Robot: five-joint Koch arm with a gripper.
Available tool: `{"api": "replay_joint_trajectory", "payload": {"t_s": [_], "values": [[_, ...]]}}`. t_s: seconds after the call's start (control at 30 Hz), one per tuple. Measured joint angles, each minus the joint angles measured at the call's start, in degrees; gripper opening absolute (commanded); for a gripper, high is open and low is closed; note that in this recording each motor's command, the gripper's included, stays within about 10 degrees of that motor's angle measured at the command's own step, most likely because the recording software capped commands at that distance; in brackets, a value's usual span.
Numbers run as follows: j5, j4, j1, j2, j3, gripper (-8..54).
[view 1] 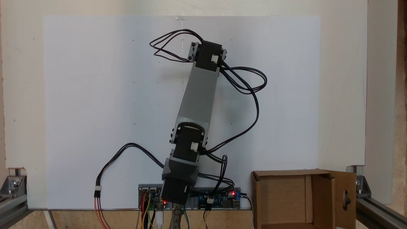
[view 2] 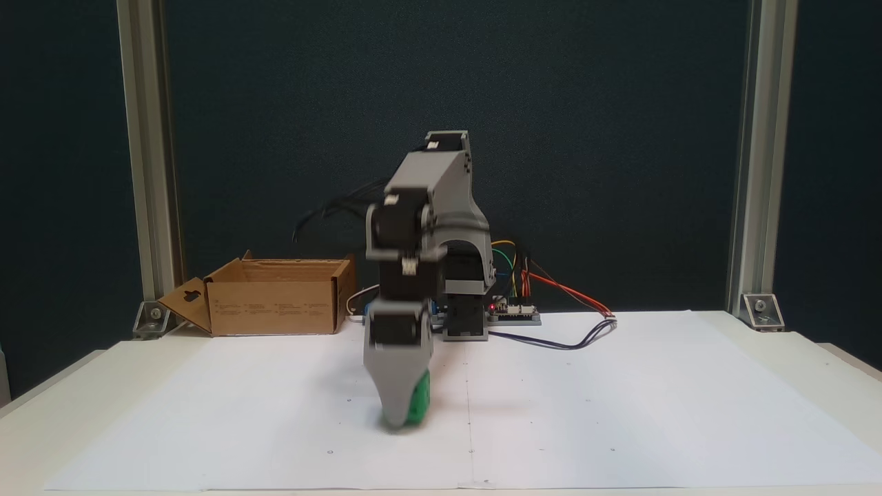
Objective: Grasp a green dice and put it in the bin.
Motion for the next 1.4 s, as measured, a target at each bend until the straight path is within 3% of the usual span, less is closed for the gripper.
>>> {"api": "replay_joint_trajectory", "payload": {"t_s": [0.47, 0.8, 1.13, 1.4], "values": [[3.1, 18.6, 1.8, 18.1, -16.3, 11.5], [1.6, 17.1, 27.3, 24.3, -16.3, 11.5], [-8.8, 9.8, 66.1, 23.8, -16.3, 11.5], [-15.5, 5.6, 83.4, 13.0, -16.2, 11.5]]}}
